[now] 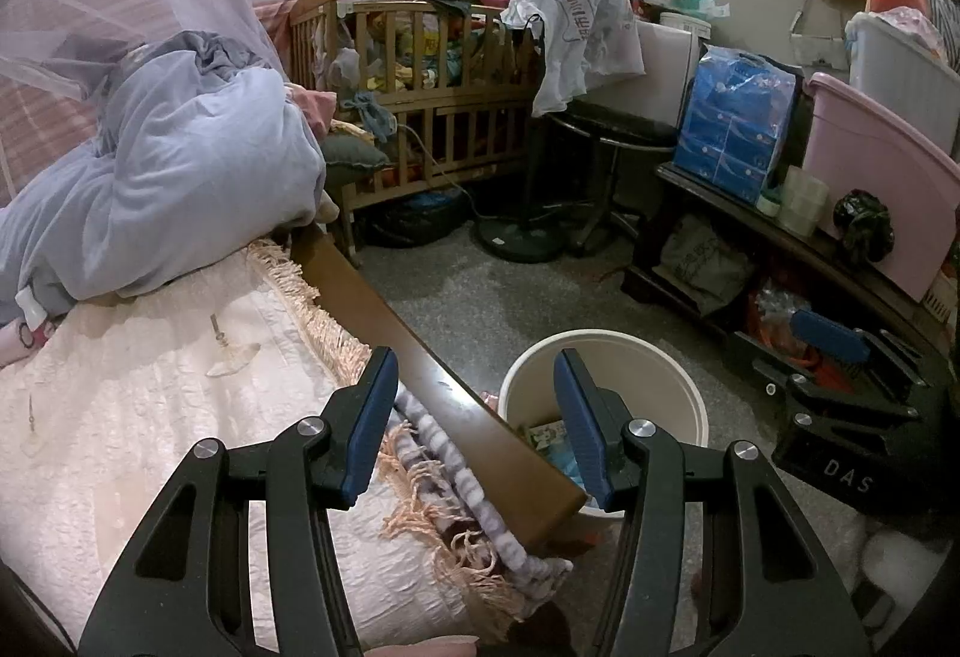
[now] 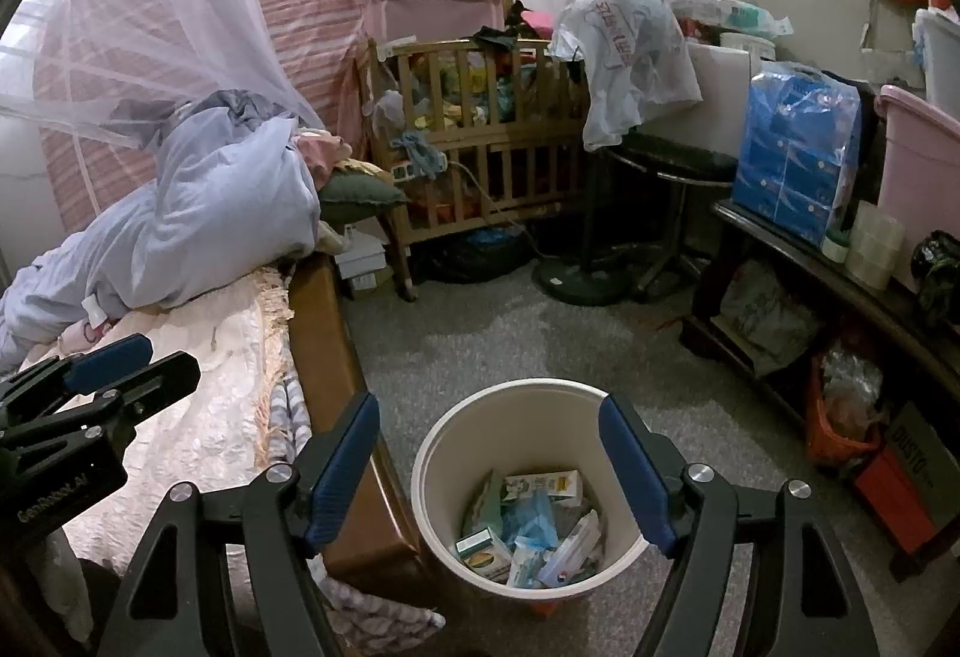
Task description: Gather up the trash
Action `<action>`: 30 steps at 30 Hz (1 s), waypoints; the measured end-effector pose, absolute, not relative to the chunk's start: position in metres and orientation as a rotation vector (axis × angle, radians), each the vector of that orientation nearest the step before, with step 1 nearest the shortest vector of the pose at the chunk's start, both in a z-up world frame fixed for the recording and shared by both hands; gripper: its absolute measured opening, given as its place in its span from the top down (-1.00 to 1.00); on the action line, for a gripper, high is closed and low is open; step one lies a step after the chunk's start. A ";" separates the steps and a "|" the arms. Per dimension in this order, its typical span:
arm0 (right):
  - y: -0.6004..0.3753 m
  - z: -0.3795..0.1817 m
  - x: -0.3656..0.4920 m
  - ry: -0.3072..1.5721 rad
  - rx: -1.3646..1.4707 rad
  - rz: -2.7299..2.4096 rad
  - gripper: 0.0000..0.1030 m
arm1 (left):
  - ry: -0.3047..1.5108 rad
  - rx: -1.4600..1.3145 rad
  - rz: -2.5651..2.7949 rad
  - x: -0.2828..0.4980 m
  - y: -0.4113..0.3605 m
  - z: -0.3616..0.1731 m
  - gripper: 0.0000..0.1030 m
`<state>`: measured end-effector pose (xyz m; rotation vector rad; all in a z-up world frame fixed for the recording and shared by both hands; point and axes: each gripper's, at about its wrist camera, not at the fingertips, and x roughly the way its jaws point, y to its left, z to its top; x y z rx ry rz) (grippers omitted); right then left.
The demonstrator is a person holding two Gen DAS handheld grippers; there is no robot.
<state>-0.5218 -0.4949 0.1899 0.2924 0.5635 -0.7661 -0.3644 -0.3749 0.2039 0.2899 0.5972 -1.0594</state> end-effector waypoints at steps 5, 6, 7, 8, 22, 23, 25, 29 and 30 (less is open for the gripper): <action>-0.496 0.189 -0.521 0.565 0.292 -0.765 -0.43 | 0.597 0.290 -1.061 -0.364 -0.375 0.204 -0.02; -0.496 0.189 -0.521 0.565 0.291 -0.765 -0.43 | 0.597 0.290 -1.062 -0.364 -0.375 0.204 -0.02; -0.496 0.189 -0.521 0.566 0.292 -0.765 -0.43 | 0.597 0.290 -1.061 -0.364 -0.375 0.204 -0.02; -0.496 0.188 -0.521 0.568 0.291 -0.765 -0.44 | 0.597 0.289 -1.062 -0.364 -0.375 0.204 -0.02; -0.500 0.184 -0.523 0.581 0.300 -0.765 -0.45 | 0.603 0.289 -1.066 -0.366 -0.376 0.201 -0.02; -0.500 0.183 -0.523 0.581 0.301 -0.765 -0.45 | 0.604 0.288 -1.067 -0.367 -0.376 0.201 -0.02; -0.501 0.183 -0.524 0.583 0.300 -0.765 -0.45 | 0.604 0.291 -1.067 -0.366 -0.376 0.201 -0.02; -0.501 0.183 -0.524 0.584 0.300 -0.765 -0.45 | 0.607 0.291 -1.068 -0.366 -0.376 0.201 -0.02; -0.501 0.183 -0.524 0.585 0.300 -0.764 -0.45 | 0.608 0.291 -1.067 -0.366 -0.376 0.200 -0.02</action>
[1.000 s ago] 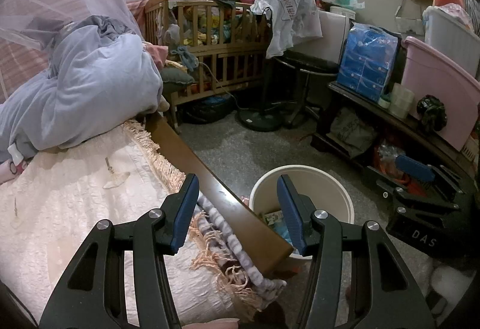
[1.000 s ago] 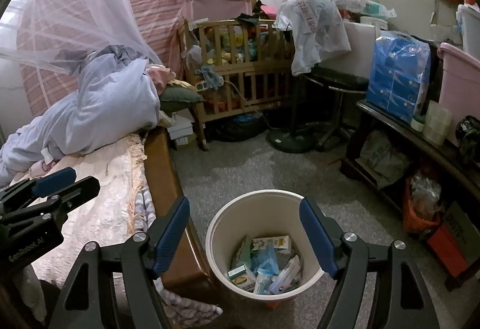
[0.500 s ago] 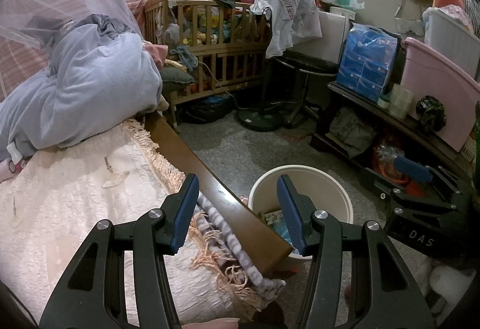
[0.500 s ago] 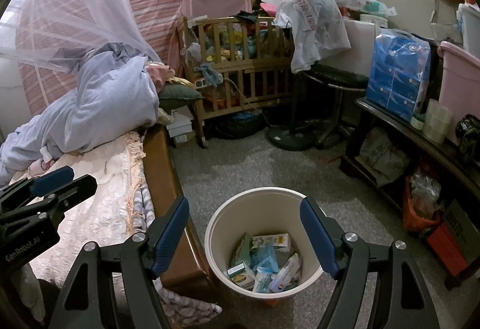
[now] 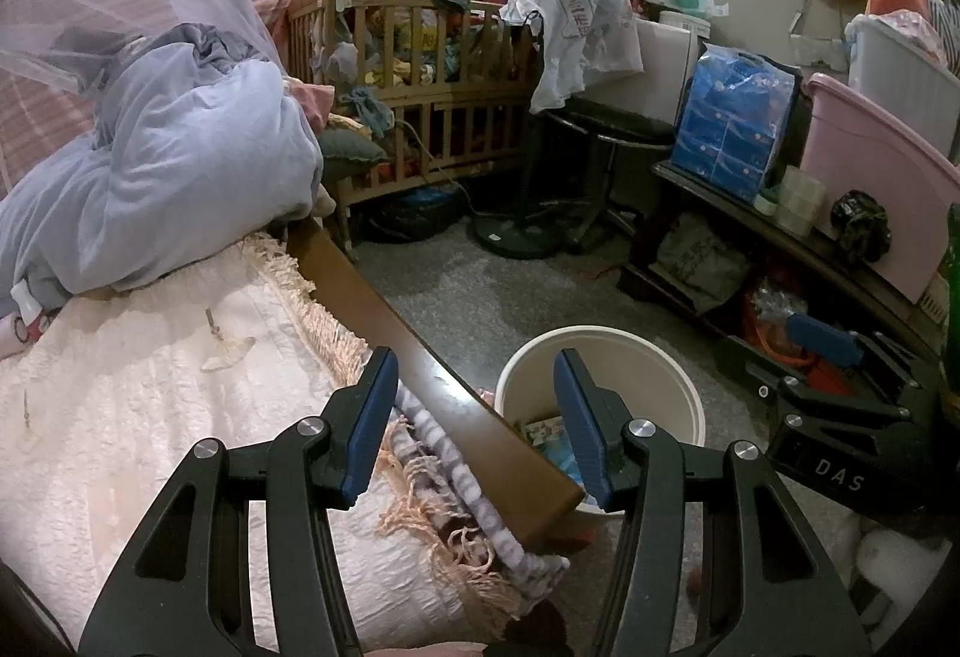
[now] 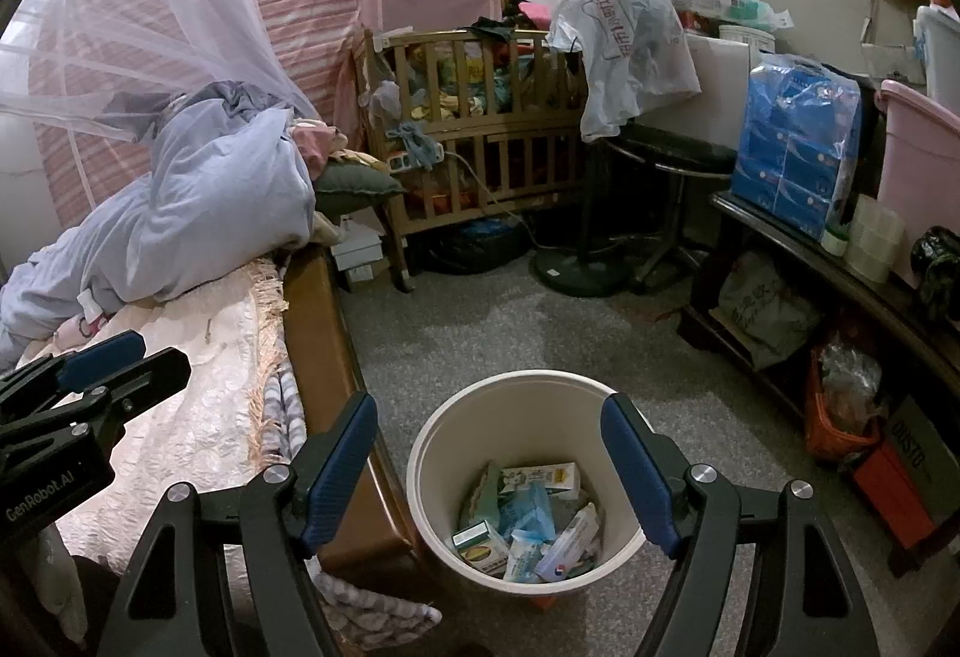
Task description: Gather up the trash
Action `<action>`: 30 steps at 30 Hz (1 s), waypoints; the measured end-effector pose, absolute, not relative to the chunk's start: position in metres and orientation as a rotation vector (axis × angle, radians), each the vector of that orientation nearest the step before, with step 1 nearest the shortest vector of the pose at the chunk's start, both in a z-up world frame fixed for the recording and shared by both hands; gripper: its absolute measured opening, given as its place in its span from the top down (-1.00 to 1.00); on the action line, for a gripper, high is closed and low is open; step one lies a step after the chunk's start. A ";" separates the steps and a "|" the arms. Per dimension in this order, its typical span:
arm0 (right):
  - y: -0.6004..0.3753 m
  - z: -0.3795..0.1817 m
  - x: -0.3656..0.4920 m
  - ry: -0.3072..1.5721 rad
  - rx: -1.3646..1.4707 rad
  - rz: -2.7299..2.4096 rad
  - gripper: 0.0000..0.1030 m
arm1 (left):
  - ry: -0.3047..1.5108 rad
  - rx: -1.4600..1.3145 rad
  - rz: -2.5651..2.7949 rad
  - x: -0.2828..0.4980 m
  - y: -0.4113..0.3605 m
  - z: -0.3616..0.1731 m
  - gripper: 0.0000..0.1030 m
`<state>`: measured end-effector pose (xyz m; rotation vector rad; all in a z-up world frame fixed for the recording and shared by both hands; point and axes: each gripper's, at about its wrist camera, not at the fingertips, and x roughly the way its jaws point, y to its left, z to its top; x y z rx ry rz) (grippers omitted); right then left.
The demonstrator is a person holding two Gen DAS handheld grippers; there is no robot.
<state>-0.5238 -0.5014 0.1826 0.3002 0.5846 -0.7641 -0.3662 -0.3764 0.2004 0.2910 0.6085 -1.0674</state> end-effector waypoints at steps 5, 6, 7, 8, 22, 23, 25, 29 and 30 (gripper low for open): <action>-0.500 0.183 -0.523 0.586 0.300 -0.764 -0.46 | 0.610 0.290 -1.066 -0.367 -0.377 0.200 -0.02; -0.501 0.183 -0.524 0.586 0.300 -0.764 -0.46 | 0.610 0.290 -1.065 -0.368 -0.377 0.200 -0.02; -0.501 0.182 -0.523 0.585 0.301 -0.766 -0.46 | 0.610 0.290 -1.066 -0.367 -0.377 0.200 -0.02; -0.501 0.183 -0.523 0.585 0.301 -0.765 -0.46 | 0.611 0.290 -1.067 -0.369 -0.377 0.199 -0.02; -0.501 0.182 -0.522 0.590 0.301 -0.764 -0.47 | 0.620 0.291 -1.073 -0.370 -0.378 0.195 -0.02; -0.501 0.180 -0.523 0.592 0.301 -0.763 -0.47 | 0.620 0.291 -1.074 -0.371 -0.378 0.195 -0.02; -0.501 0.177 -0.523 0.595 0.301 -0.762 -0.47 | 0.621 0.290 -1.073 -0.370 -0.378 0.195 -0.02; -0.502 0.175 -0.522 0.601 0.300 -0.759 -0.47 | 0.622 0.290 -1.073 -0.372 -0.378 0.195 -0.02; -0.502 0.175 -0.522 0.603 0.300 -0.759 -0.47 | 0.621 0.290 -1.072 -0.371 -0.378 0.195 -0.02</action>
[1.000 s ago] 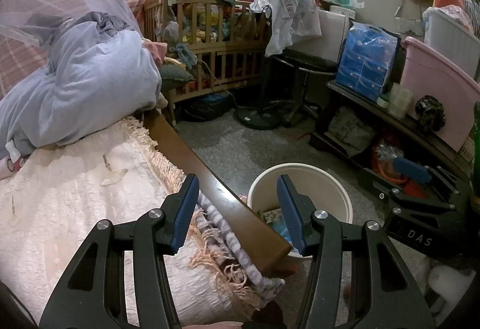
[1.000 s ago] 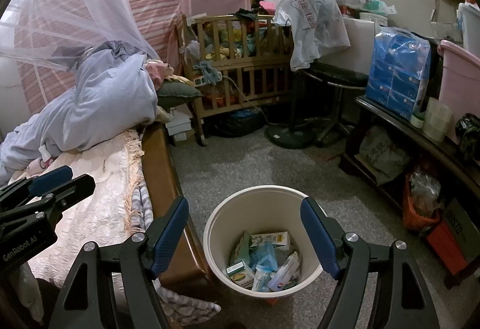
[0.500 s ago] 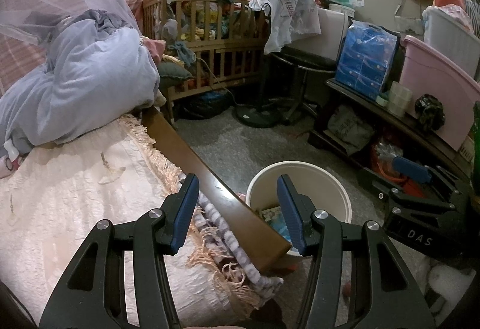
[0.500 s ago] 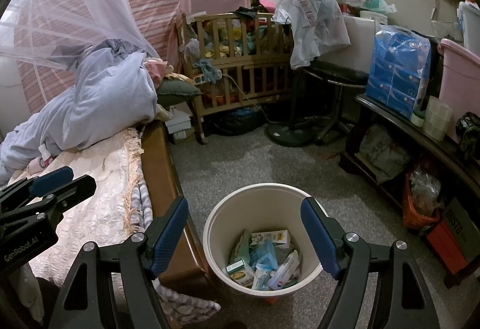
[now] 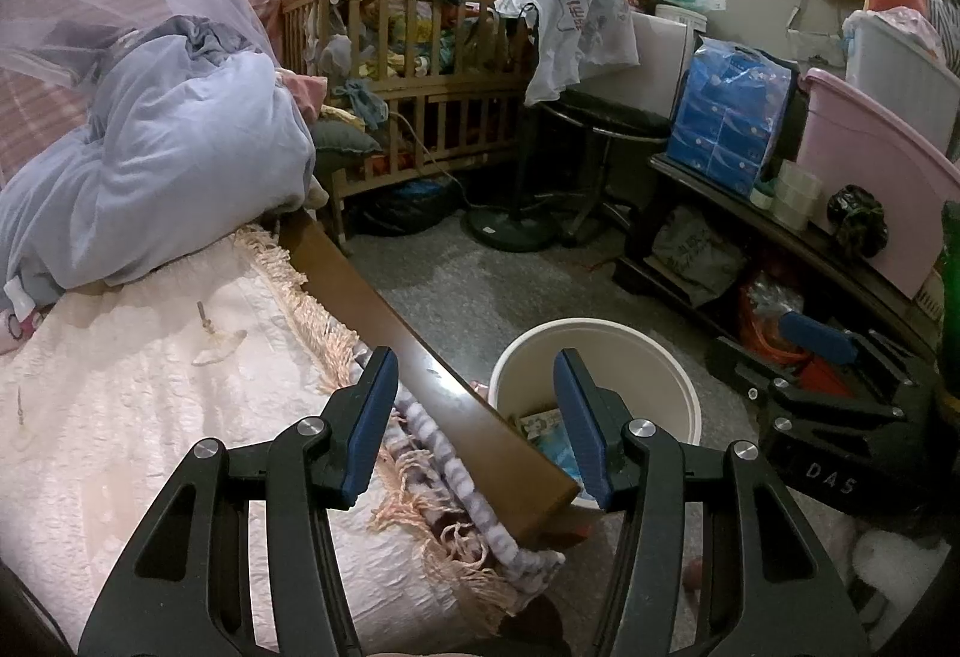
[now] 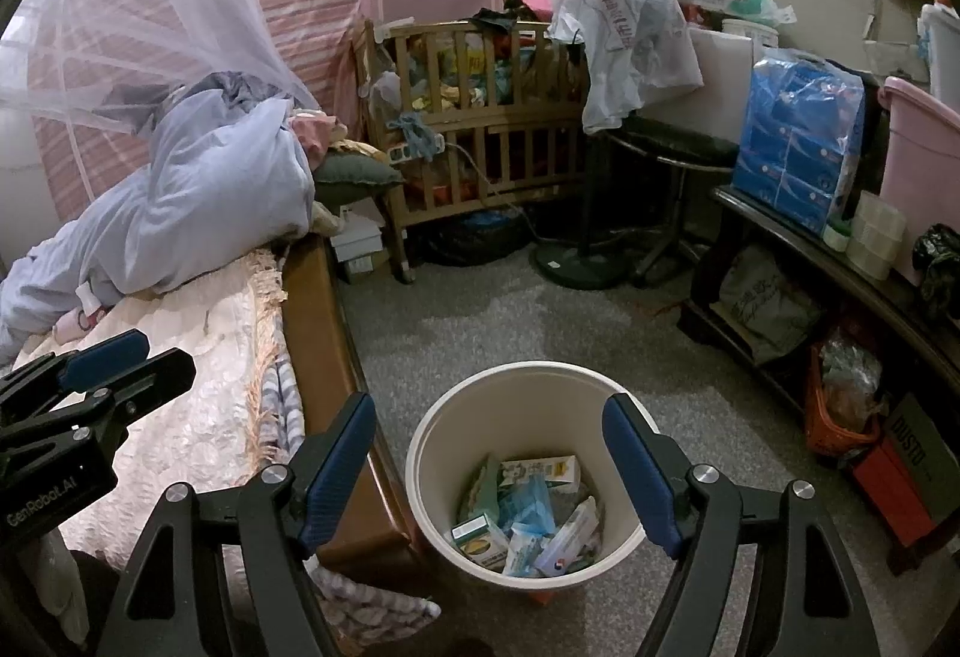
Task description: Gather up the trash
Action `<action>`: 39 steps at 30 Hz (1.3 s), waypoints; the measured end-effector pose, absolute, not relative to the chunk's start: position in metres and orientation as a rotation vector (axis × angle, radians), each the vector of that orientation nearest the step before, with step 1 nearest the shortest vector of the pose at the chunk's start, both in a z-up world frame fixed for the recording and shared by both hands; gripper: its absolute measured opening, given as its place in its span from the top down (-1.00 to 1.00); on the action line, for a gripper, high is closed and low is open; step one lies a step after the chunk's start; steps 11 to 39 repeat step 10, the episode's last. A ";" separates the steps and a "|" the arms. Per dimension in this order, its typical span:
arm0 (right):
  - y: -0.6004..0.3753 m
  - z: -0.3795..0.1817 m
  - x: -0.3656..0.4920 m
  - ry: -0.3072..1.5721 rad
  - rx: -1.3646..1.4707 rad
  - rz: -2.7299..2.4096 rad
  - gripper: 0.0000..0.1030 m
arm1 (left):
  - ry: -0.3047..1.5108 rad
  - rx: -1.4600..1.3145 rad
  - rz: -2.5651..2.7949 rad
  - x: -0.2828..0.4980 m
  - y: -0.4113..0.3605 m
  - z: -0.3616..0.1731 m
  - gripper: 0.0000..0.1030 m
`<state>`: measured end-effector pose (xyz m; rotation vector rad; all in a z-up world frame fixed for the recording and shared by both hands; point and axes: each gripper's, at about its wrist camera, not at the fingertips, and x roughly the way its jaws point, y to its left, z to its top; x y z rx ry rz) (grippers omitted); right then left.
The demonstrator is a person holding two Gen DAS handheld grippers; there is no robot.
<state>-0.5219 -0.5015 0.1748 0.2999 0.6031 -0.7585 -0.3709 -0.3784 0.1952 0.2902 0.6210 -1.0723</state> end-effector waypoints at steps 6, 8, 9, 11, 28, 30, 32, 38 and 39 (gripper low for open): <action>-0.501 0.175 -0.518 0.616 0.297 -0.754 -0.48 | 0.619 0.286 -1.070 -0.371 -0.378 0.195 -0.02; -0.500 0.175 -0.517 0.620 0.294 -0.751 -0.48 | 0.617 0.287 -1.069 -0.371 -0.377 0.195 -0.02; -0.500 0.175 -0.517 0.621 0.293 -0.751 -0.48 | 0.618 0.287 -1.067 -0.371 -0.377 0.194 -0.02; -0.499 0.176 -0.516 0.622 0.292 -0.750 -0.48 | 0.621 0.284 -1.068 -0.371 -0.376 0.194 -0.02; -0.499 0.176 -0.516 0.622 0.292 -0.750 -0.48 | 0.621 0.284 -1.068 -0.371 -0.376 0.194 -0.02; -0.499 0.176 -0.516 0.622 0.292 -0.750 -0.48 | 0.621 0.284 -1.068 -0.371 -0.376 0.194 -0.02; -0.499 0.176 -0.516 0.622 0.292 -0.750 -0.48 | 0.621 0.284 -1.068 -0.371 -0.376 0.194 -0.02; -0.499 0.176 -0.516 0.622 0.292 -0.750 -0.48 | 0.621 0.284 -1.068 -0.371 -0.376 0.194 -0.02; -0.499 0.176 -0.516 0.622 0.292 -0.750 -0.48 | 0.621 0.284 -1.068 -0.371 -0.376 0.194 -0.02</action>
